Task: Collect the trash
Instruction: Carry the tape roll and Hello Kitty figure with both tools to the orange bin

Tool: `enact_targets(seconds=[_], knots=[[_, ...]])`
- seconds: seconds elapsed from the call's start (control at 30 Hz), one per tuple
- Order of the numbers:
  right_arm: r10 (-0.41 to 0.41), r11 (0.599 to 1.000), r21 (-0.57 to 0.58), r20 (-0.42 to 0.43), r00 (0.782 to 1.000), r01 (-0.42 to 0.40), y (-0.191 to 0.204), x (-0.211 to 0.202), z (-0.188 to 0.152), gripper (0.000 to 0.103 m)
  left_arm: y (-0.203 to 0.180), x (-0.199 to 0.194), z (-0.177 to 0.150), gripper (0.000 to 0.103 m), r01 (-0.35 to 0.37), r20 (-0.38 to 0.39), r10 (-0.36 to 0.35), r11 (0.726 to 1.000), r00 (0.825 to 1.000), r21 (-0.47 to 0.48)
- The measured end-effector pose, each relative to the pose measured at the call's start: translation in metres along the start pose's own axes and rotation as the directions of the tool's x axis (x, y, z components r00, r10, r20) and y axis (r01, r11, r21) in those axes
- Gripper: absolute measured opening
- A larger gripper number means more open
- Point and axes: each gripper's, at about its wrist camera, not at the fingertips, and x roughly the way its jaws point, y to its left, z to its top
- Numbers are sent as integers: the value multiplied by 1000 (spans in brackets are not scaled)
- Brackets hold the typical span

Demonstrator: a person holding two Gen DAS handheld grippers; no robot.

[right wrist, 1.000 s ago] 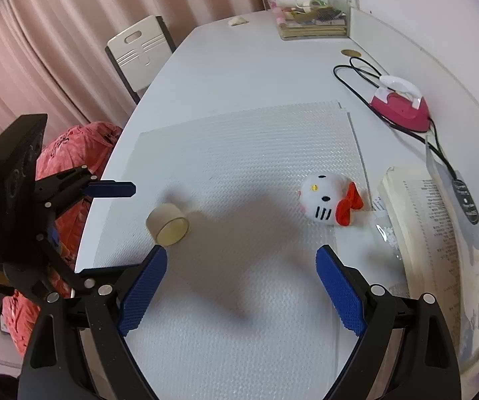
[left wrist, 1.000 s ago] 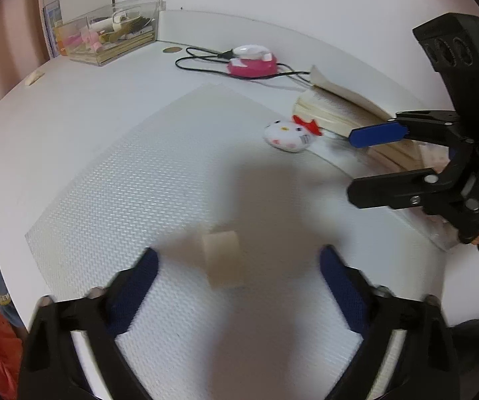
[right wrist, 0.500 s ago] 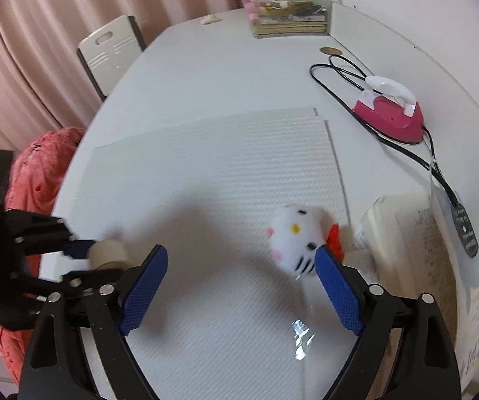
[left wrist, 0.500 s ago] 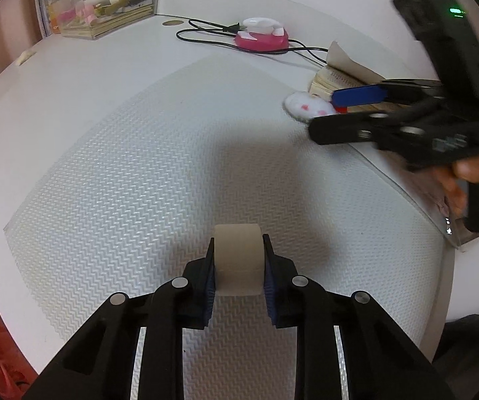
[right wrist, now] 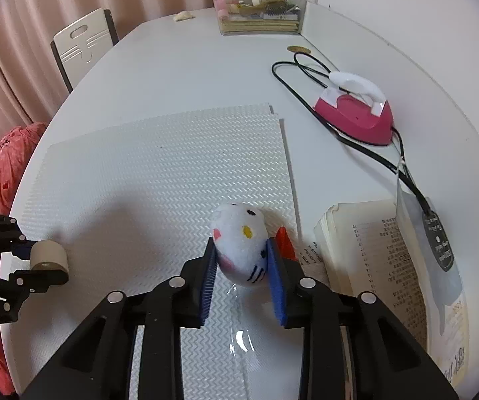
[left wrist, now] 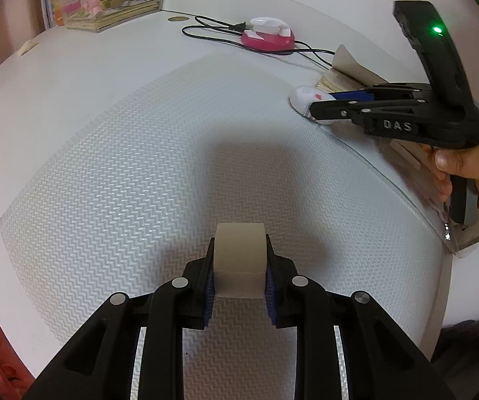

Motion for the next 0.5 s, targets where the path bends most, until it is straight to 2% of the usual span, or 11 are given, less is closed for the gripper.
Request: enact_targets(seconds=[0.17, 0.3, 0.5], knots=[[101, 995, -19, -2, 995, -101, 17, -23, -10, 28, -2, -19, -6, 26, -2, 15, 2, 1000, 1000, -10], [192, 979, -63, -20, 981, -193, 36, -55, -25, 28, -7, -39, -14, 26, -16, 24, 16, 1000, 1000, -3], [263, 954, -137, -54, 963, -268, 58, -99, -48, 28, -27, -75, -40, 26, -39, 27, 39, 999, 999, 7]])
